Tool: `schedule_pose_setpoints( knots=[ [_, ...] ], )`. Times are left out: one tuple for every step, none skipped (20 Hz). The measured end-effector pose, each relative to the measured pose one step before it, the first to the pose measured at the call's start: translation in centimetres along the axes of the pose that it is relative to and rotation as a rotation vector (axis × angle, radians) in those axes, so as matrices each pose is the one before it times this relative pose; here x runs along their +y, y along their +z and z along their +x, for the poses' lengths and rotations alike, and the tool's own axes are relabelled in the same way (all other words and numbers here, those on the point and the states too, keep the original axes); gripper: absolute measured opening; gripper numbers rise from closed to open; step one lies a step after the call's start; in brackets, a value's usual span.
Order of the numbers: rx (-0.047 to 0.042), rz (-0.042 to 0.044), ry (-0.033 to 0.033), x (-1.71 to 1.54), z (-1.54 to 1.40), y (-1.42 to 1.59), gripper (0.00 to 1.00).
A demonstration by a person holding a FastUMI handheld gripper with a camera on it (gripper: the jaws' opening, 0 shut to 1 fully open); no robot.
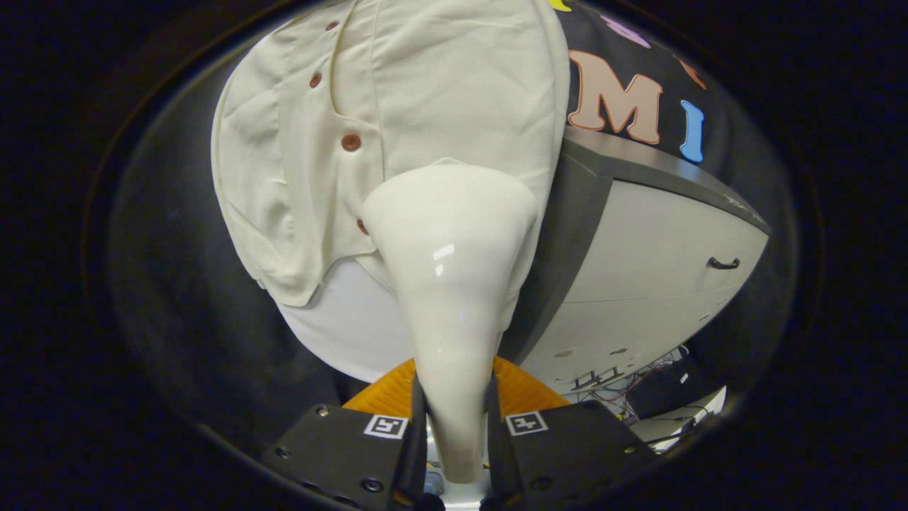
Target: Iron the clothes twice with a garment steamer, once on the left side and once on the right side.
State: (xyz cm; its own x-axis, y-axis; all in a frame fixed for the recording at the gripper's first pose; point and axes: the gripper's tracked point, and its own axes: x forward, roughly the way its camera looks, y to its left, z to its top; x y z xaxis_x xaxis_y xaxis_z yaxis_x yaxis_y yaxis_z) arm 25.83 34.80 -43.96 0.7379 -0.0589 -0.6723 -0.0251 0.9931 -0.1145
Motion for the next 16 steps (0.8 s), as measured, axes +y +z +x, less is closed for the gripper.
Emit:
schedule_pose_setpoints(
  knots=[
    [0.00160, -0.00584, -0.00086, -0.142, -0.083, -0.330, 0.36],
    [-0.00184, -0.00572, 0.00159, -0.023, -0.160, -0.351, 0.36],
    [-0.00010, -0.00179, 0.00421, 0.192, -0.186, -0.315, 0.36],
    [-0.00153, 0.00169, 0.00459, 0.057, -0.237, -0.120, 0.36],
    [-0.00732, 0.00226, 0.00390, 0.047, -0.391, 0.045, 0.36],
    [-0.00631, 0.00180, 0.00365, -0.007, -0.453, 0.114, 0.36],
    [-0.01142, 0.00156, 0.00289, -0.065, -0.646, 0.278, 0.36],
    [-0.00775, 0.00052, 0.00152, -0.057, -0.565, 0.151, 0.36],
    [-0.01624, 0.00081, 0.00116, 0.113, -0.658, 0.422, 0.36],
    [-0.01497, 0.00090, 0.00381, 0.206, -0.824, 0.451, 0.36],
    [-0.01192, 0.00099, 0.00431, 0.033, -0.710, 0.463, 0.36],
    [-0.01577, 0.00240, 0.00322, 0.069, -0.923, 0.626, 0.36],
    [-0.01616, 0.00058, 0.00533, 0.053, -0.838, 0.685, 0.36],
    [-0.02352, 0.00582, 0.00367, 0.147, -0.902, 0.771, 0.36],
    [-0.02231, 0.00376, 0.00130, -0.063, -0.954, 0.824, 0.36],
    [-0.02823, 0.00781, -0.00020, -0.026, -0.959, 0.913, 0.36]
  ],
)
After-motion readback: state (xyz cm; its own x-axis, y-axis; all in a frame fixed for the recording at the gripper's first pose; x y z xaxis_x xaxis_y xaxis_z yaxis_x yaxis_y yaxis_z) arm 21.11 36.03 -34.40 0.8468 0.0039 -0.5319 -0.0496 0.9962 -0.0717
